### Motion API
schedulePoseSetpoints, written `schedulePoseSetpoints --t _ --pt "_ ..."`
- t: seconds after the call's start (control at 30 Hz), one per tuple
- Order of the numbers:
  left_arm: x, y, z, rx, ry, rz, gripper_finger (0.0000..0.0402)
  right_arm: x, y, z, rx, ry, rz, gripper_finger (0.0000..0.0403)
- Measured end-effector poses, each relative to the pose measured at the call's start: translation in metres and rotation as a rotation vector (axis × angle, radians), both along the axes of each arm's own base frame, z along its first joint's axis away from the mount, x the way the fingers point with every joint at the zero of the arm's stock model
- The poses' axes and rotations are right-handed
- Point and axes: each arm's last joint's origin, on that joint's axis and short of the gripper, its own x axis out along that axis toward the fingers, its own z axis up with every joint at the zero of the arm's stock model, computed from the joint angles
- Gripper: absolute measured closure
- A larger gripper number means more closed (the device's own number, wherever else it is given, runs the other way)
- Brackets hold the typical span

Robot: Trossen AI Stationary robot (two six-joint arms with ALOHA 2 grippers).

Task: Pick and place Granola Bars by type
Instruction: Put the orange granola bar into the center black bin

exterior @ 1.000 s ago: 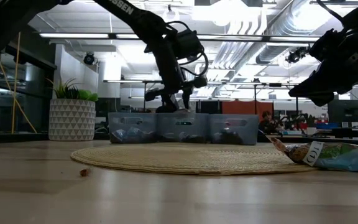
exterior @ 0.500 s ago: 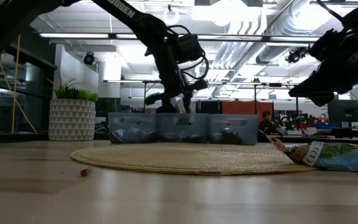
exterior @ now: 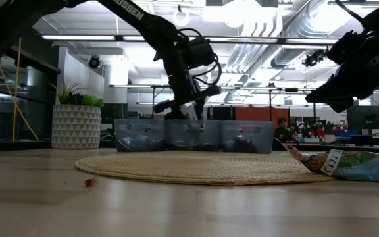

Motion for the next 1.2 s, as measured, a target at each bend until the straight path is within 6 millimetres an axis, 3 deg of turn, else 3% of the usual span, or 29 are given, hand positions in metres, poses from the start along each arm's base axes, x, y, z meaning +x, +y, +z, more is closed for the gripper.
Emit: schedulePoseSetpoints --t 0.27,0.5,0.67,0.97,1.1,1.2 --pt "0.000 0.000 0.000 0.003 0.002 -0.003 0.0227 0.000 0.000 0.000 0.000 0.000 0.000 0.0402" --pt "0.005 0.001 0.013 0.061 -0.074 -0.105 0.0218 0.000 0.000 0.000 0.000 0.000 0.000 0.0402" --pt "0.003 -0.002 0.052 0.164 -0.203 -0.223 0.0218 0.000 0.000 0.000 0.000 0.000 -0.001 0.0402" --pt "-0.017 -0.018 0.145 0.373 -0.562 -0.485 0.0218 0.000 0.000 0.000 0.000 0.000 0.000 0.0402" --pt "-0.021 -0.029 0.172 0.445 -0.704 -0.538 0.0218 0.000 0.000 0.000 0.000 0.000 0.000 0.0402" --pt "-0.019 -0.040 0.187 0.516 -0.846 -0.723 0.0218 0.000 0.000 0.000 0.000 0.000 0.000 0.0402"
